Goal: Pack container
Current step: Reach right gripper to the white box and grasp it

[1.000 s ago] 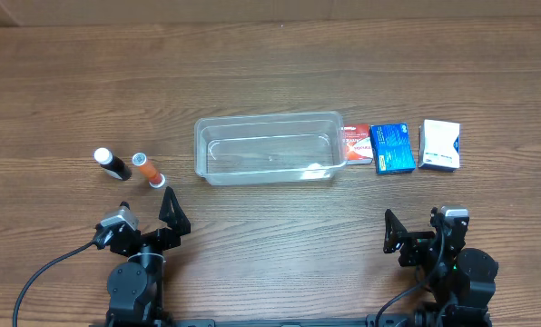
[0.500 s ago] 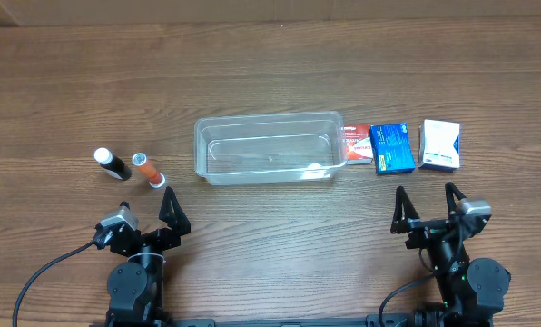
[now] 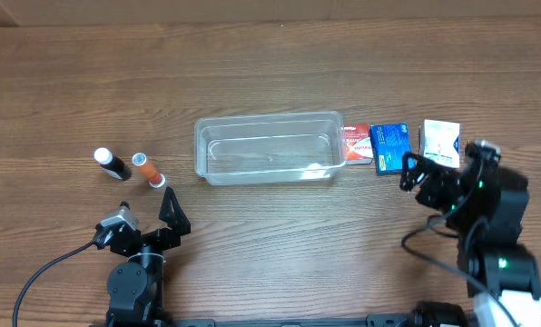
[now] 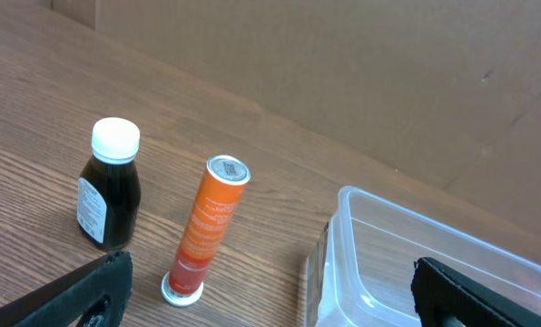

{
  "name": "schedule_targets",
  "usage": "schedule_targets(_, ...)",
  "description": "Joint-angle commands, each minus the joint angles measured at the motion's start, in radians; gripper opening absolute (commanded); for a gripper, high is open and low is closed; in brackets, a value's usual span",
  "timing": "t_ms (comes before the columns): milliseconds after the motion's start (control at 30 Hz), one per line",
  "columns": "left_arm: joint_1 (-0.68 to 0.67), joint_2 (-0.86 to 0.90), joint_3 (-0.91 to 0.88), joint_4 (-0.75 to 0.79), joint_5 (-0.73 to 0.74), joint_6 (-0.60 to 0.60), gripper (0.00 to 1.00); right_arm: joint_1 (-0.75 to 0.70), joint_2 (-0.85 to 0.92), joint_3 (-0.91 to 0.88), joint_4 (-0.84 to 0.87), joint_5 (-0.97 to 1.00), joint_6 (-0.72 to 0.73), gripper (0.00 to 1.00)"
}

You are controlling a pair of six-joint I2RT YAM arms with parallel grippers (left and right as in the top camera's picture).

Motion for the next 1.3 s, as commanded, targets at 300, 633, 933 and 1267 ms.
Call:
schedule_targets(300, -0.006, -0.010, 0.000, 0.000, -0.011, -0.006, 1.00, -0.009, 0.388, 0.276, -0.161, 0.308, -0.087, 1.00)
schedule_targets(633, -0.006, -0.010, 0.000, 0.000, -0.011, -0.006, 1.00, -0.181, 0.784, 0.471, -0.098, 0.175, -0.278, 1.00)
schedule_targets(933, -0.006, -0.010, 0.000, 0.000, -0.011, -0.006, 1.00, -0.183, 0.901, 0.474, 0.017, 0.153, -0.428, 1.00)
schedule_targets(1267, -0.006, -0.010, 0.000, 0.000, -0.011, -0.006, 1.00, -0.173, 1.000, 0.473, -0.005, 0.151, -0.414, 1.00)
